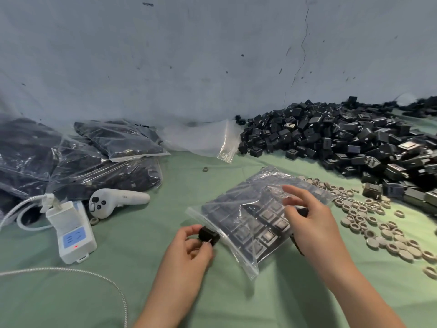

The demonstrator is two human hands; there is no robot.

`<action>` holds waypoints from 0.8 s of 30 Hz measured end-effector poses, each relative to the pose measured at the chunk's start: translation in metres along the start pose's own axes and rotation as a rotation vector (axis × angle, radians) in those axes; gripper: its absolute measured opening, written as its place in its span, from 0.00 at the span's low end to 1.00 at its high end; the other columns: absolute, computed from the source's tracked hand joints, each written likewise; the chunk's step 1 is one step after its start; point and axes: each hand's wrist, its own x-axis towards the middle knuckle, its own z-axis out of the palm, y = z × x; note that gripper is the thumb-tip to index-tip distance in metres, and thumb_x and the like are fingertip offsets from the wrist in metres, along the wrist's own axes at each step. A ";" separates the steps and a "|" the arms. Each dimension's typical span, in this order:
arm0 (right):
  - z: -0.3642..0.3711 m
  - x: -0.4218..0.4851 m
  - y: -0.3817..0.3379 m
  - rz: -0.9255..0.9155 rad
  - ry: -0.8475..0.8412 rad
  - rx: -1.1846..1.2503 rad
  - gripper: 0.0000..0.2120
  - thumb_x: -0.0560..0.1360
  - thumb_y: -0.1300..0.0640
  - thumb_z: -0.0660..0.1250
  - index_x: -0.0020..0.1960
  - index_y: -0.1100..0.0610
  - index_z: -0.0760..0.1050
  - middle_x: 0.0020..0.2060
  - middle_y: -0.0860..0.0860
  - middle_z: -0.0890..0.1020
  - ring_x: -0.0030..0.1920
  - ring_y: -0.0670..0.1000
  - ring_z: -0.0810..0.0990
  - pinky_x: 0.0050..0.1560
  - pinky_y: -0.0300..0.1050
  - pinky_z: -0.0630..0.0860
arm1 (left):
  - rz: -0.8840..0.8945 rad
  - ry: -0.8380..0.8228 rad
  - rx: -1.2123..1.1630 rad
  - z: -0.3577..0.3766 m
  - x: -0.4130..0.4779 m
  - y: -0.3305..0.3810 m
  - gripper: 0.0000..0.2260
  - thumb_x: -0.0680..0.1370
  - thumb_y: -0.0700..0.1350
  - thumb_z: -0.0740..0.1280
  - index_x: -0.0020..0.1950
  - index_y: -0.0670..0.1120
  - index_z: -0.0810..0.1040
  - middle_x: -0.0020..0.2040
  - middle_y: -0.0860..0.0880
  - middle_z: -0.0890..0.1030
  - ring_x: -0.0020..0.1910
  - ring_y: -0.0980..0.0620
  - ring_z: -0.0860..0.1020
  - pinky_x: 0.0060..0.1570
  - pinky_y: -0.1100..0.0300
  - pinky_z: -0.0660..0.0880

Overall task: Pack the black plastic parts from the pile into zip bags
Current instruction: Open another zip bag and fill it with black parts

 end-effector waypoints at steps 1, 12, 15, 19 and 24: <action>0.001 0.001 0.000 0.007 0.005 -0.003 0.19 0.79 0.61 0.62 0.62 0.42 0.77 0.49 0.42 0.81 0.26 0.43 0.70 0.26 0.35 0.67 | 0.060 0.001 0.081 0.003 0.002 -0.001 0.12 0.77 0.36 0.69 0.55 0.51 0.76 0.41 0.53 0.86 0.38 0.57 0.82 0.42 0.69 0.74; 0.012 0.016 0.003 0.045 0.018 -0.007 0.20 0.79 0.64 0.60 0.61 0.42 0.76 0.49 0.43 0.80 0.23 0.42 0.67 0.24 0.34 0.67 | 0.386 0.156 0.842 0.030 0.014 -0.001 0.18 0.79 0.57 0.64 0.69 0.60 0.71 0.63 0.59 0.73 0.63 0.54 0.68 0.60 0.60 0.61; 0.013 0.017 0.003 0.039 0.025 -0.012 0.20 0.78 0.64 0.60 0.60 0.42 0.77 0.49 0.44 0.80 0.23 0.42 0.68 0.23 0.34 0.67 | 0.308 0.203 0.599 0.026 0.012 -0.002 0.12 0.80 0.48 0.66 0.63 0.53 0.76 0.60 0.54 0.77 0.58 0.56 0.75 0.58 0.60 0.69; 0.012 0.021 0.004 0.044 0.035 -0.048 0.19 0.78 0.63 0.60 0.60 0.43 0.78 0.49 0.42 0.80 0.24 0.42 0.69 0.24 0.34 0.67 | -0.108 0.219 -0.271 0.019 0.007 0.010 0.06 0.81 0.39 0.63 0.53 0.44 0.79 0.42 0.48 0.86 0.40 0.56 0.84 0.40 0.63 0.79; 0.011 0.022 0.005 0.054 0.069 -0.062 0.19 0.78 0.63 0.60 0.60 0.43 0.78 0.49 0.42 0.81 0.26 0.42 0.72 0.29 0.36 0.69 | -0.292 0.045 -0.765 0.032 -0.002 0.031 0.06 0.81 0.40 0.64 0.52 0.37 0.77 0.49 0.37 0.85 0.47 0.40 0.85 0.43 0.53 0.84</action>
